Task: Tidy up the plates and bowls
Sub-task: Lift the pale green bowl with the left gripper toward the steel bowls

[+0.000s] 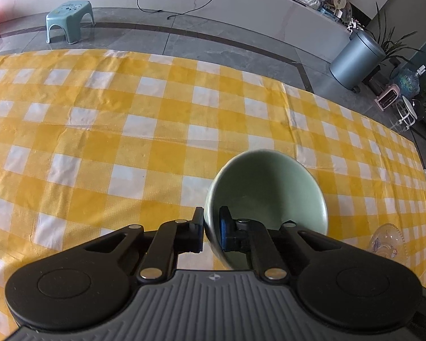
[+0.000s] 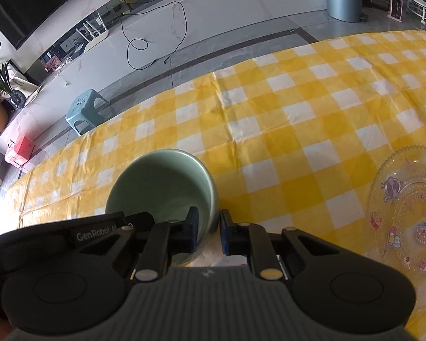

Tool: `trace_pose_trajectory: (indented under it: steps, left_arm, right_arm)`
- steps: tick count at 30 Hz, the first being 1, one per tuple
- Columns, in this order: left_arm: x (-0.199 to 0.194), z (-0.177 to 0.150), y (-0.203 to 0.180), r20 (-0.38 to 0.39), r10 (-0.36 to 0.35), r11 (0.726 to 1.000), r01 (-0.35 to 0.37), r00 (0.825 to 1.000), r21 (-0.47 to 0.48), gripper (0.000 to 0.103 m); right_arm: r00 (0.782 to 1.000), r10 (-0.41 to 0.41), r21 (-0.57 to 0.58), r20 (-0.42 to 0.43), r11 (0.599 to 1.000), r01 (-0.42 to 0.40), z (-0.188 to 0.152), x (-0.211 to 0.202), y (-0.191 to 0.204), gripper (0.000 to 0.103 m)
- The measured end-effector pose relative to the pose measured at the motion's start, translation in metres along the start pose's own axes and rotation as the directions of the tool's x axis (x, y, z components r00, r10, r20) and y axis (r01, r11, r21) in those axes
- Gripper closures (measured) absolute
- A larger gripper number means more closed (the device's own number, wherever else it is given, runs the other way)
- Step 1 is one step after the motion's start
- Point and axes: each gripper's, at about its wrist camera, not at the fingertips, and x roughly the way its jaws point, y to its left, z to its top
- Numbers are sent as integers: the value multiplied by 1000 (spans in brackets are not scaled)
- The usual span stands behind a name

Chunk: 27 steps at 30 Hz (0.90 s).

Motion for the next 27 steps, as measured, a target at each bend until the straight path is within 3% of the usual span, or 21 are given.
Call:
trace_pose_trajectory:
  steps: [11, 27]
  left_arm:
    - [-32, -6, -2, 30, 25, 1000, -26, 999, 4, 94]
    - [-149, -61, 35, 88, 83, 996, -79, 993, -49, 94]
  right_arm:
    - [1000, 17, -7, 11, 1000, -17, -6, -26, 9, 92]
    - [988, 155, -101, -2, 983, -155, -70, -126, 55, 92]
